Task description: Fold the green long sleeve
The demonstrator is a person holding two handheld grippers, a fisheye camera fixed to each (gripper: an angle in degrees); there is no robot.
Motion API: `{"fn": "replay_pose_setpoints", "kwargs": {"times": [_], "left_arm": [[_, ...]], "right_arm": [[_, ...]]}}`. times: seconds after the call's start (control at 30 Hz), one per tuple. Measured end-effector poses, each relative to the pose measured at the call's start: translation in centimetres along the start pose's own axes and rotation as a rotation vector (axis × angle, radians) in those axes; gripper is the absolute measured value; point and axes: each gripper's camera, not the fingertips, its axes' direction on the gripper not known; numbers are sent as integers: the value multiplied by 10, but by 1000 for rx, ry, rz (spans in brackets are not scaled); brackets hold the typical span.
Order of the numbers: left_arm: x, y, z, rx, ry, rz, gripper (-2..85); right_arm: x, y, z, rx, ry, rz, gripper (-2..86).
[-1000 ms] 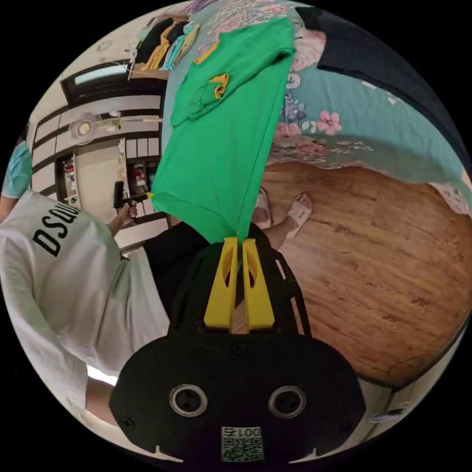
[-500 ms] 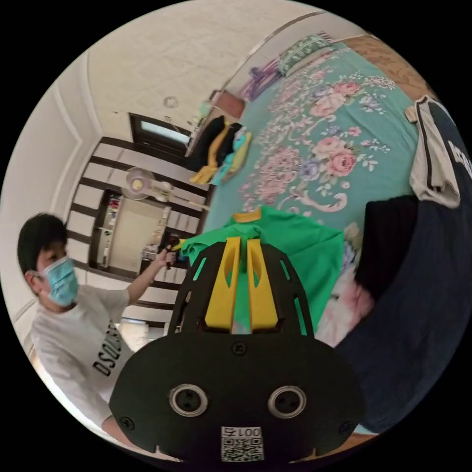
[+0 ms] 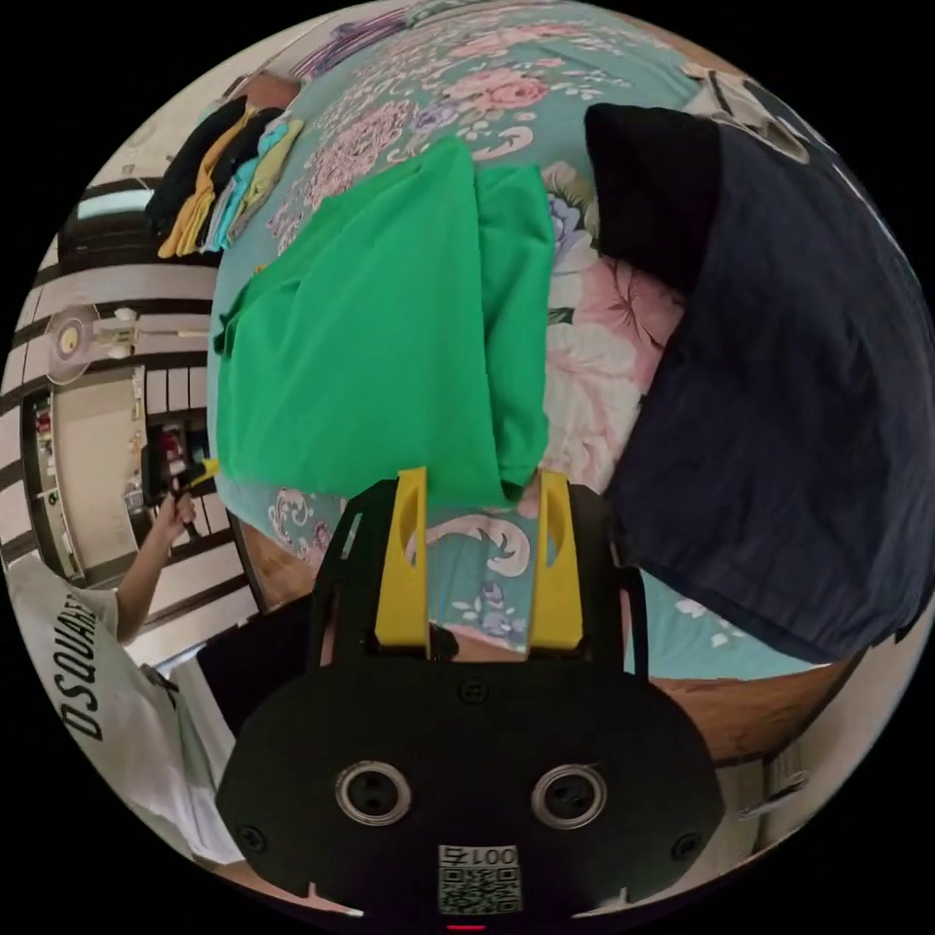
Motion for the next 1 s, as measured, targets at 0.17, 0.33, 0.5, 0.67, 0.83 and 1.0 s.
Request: {"fn": "replay_pose_setpoints", "kwargs": {"times": [0.17,0.33,0.5,0.67,0.83,1.0], "left_arm": [[19,-5,17,-7,-145,10,23],[9,11,-10,34,-49,13,-7],[-30,52,-11,84,88,-148,-9],[-25,15,-54,294,341,-129,-9],[45,-117,-151,348,329,108,-9],[111,-166,-252,461,280,296,-9]], "right_arm": [[-19,-9,4,-14,128,34,87],[-51,-15,0,-95,233,-189,30],[-7,19,-13,-42,-45,-6,21],[6,3,-54,63,-273,16,17],[-34,-98,-177,267,-303,-211,16],[-84,-134,-292,441,-248,-397,17]]}}
